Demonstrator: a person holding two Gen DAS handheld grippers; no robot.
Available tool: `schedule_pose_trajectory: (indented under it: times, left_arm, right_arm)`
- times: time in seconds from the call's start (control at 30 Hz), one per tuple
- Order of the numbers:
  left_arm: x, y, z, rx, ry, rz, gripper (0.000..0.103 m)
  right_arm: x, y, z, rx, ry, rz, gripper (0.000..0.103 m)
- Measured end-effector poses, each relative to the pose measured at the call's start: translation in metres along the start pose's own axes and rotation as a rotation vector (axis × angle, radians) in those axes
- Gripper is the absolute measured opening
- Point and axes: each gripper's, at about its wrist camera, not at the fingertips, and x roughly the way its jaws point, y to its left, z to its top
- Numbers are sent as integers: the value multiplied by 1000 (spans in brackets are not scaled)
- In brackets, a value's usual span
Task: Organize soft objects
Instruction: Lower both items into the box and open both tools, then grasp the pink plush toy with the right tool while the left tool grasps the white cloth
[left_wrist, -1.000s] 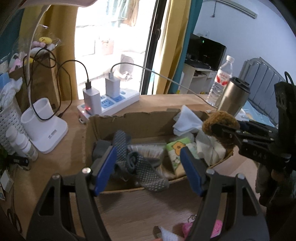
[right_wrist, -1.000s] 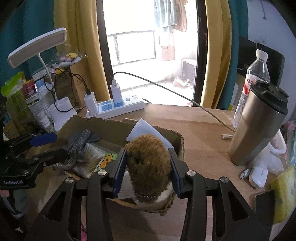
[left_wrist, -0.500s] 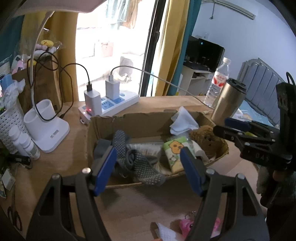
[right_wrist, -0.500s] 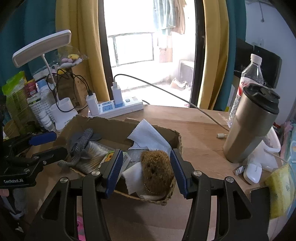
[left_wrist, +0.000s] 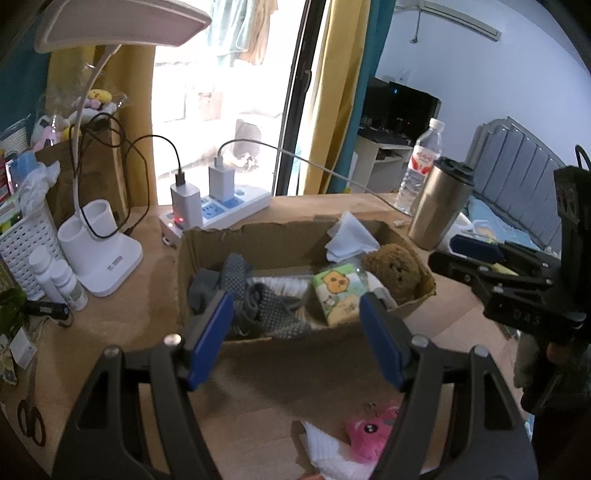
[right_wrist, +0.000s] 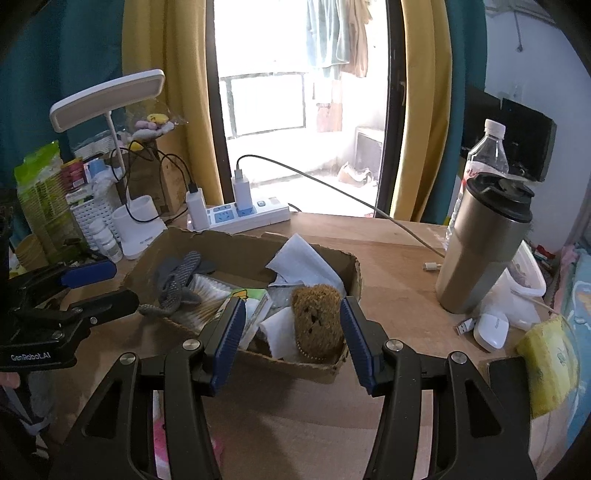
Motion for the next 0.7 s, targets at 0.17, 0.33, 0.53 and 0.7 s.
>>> schedule_pose_trajectory:
  times: [0.17,0.33,0.53,0.7]
  left_arm:
    - [-11,-1,-5,5,-11,-4,72]
    - [-21,0,-10,5,-20,-8,72]
    - [-32,1,-19,3,-27,-11,73]
    - [-37,3,-28,-4,-25,-8,73]
  right_arm:
    - [-10,7,-5,-5,-7,-2,56]
    - [-18,14,-9,-11,-11,-4,56]
    - [-27,23,-17,-15,-10,-2,57]
    - [-29,31,-26,-22,0,1,61]
